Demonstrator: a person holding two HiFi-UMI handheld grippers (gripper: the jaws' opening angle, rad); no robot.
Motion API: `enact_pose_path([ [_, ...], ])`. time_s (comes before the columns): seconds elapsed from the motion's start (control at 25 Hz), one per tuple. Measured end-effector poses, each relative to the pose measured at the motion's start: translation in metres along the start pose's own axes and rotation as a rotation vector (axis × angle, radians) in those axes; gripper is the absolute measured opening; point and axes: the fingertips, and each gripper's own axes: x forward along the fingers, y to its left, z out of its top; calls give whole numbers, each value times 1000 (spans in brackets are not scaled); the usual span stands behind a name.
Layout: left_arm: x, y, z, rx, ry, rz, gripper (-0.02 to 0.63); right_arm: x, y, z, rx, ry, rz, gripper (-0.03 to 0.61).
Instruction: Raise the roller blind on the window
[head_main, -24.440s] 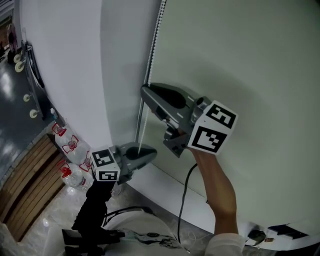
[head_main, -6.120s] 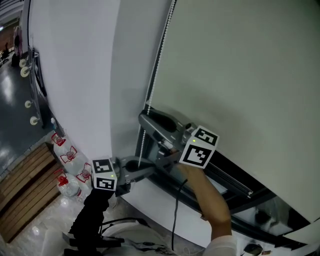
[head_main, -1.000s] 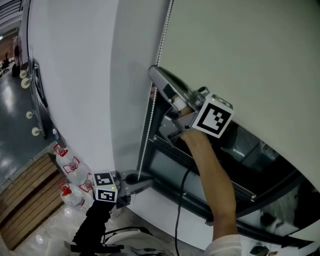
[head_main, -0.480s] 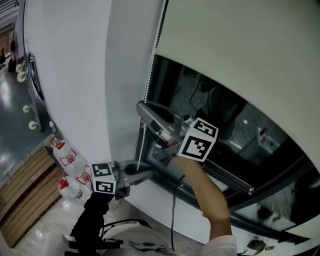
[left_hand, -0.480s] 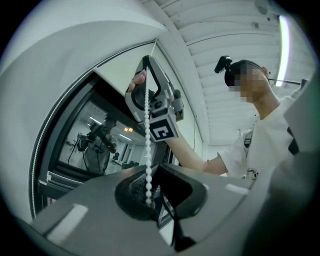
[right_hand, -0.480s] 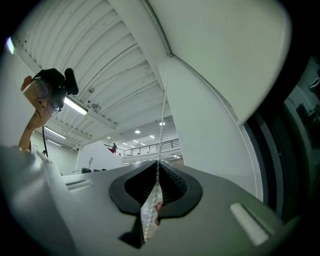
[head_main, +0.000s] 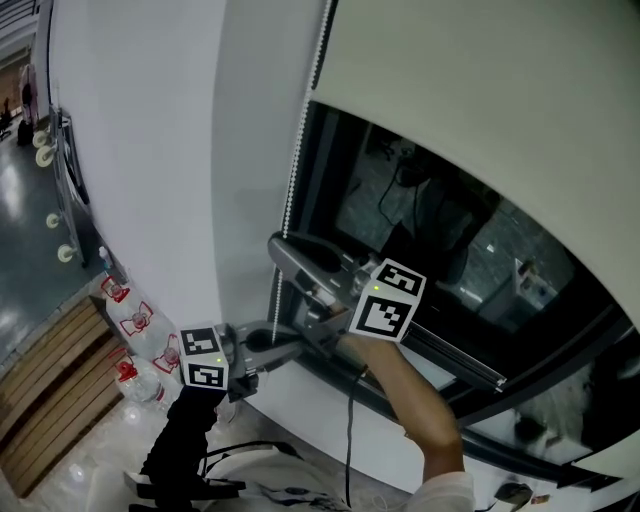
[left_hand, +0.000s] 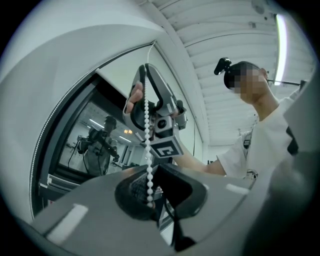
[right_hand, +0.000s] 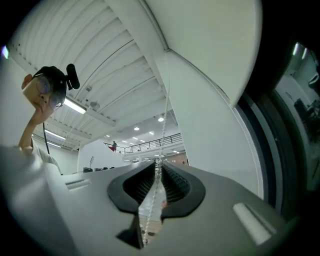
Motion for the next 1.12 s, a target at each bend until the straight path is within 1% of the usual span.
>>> enact_pose_path([
  [0.04,-1,-1,-1,0,1,-1,-2,3,-2,5,-9,0,1,73],
  [0.08,-1,-2,-2,-1,3,-3,-2,6,-5,12,-11,-9,4,108],
  [0.16,-1,-4,-2,-8,6,-7,-2,13,-14,35,3,-43,12,155],
  [0.24,2,0,3,-19,8,-8,-2,25,-26,67,9,-73,25,164],
  [0.32,2,3,5,-25,10,-6,-2,36,-30,97,-6,-96,49,166],
  [0.48,-5,-7,-14,-21,14,-2,-2,47,-10,137,-76,-134,97,166],
  [0.68,-8,-4,-15,-25,20,11,-2,64,-6,199,-113,-199,121,142],
  [0.8,-9,-3,-16,-27,21,17,-2,71,-4,224,-120,-225,124,97],
  [0.84,-10,-3,-17,-28,21,20,-2,73,-3,229,-119,-228,125,91],
  [0.92,-11,-2,-17,-29,20,25,-2,76,0,231,-118,-227,125,23],
  [1.12,-14,-2,-20,-32,20,33,-2,68,6,228,-103,-248,120,14],
])
